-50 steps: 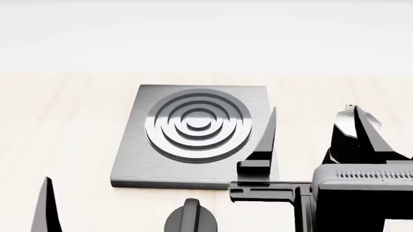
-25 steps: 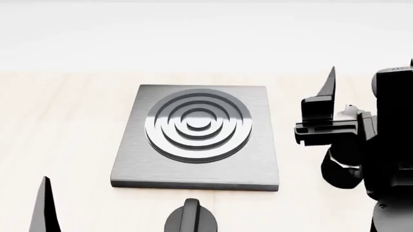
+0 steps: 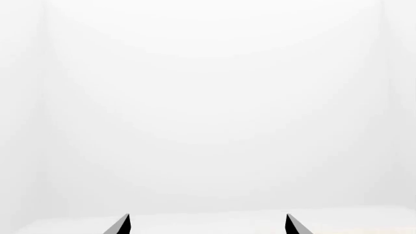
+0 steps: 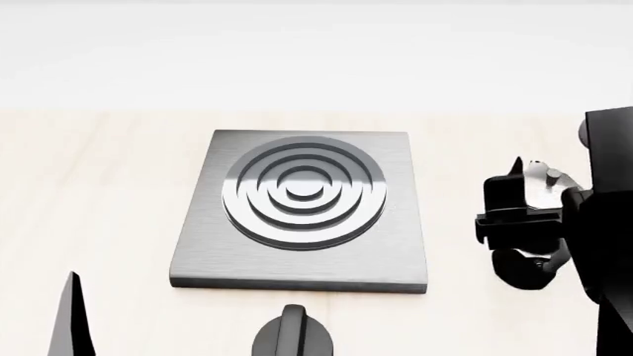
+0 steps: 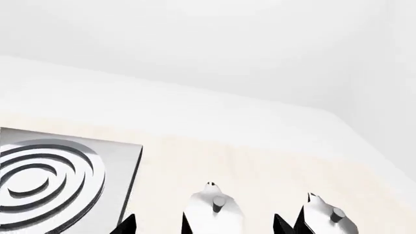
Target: Put both moka pots on the stove.
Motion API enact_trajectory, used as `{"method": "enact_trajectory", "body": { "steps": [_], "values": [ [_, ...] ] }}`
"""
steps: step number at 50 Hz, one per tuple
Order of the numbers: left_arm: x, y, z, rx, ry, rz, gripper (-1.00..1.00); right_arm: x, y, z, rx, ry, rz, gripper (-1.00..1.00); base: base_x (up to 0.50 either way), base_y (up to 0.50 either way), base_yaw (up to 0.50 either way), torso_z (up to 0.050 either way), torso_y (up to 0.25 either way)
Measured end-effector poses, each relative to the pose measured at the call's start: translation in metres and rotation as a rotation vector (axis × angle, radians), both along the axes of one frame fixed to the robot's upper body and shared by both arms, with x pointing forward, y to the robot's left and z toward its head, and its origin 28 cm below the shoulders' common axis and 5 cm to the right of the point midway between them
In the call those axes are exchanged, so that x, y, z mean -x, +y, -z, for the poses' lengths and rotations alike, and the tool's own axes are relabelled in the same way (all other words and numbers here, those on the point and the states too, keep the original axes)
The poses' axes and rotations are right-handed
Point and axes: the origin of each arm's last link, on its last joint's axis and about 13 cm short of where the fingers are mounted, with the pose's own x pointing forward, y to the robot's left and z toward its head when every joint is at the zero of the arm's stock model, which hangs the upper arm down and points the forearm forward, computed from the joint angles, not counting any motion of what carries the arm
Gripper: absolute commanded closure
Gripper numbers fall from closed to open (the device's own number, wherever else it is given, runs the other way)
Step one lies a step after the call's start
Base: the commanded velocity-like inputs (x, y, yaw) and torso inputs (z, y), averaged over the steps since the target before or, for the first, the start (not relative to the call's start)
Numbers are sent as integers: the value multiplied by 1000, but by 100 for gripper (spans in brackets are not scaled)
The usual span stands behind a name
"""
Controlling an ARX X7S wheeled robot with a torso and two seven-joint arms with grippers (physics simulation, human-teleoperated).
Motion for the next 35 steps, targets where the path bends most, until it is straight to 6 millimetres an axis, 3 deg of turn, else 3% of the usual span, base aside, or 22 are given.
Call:
{"method": "enact_trajectory", "body": {
  "steps": [35],
  "values": [
    [-1, 0, 1, -5, 3, 0, -100, -27, -16, 42, 9, 185, 34, -100, 0, 0, 0, 0, 0]
  ]
}}
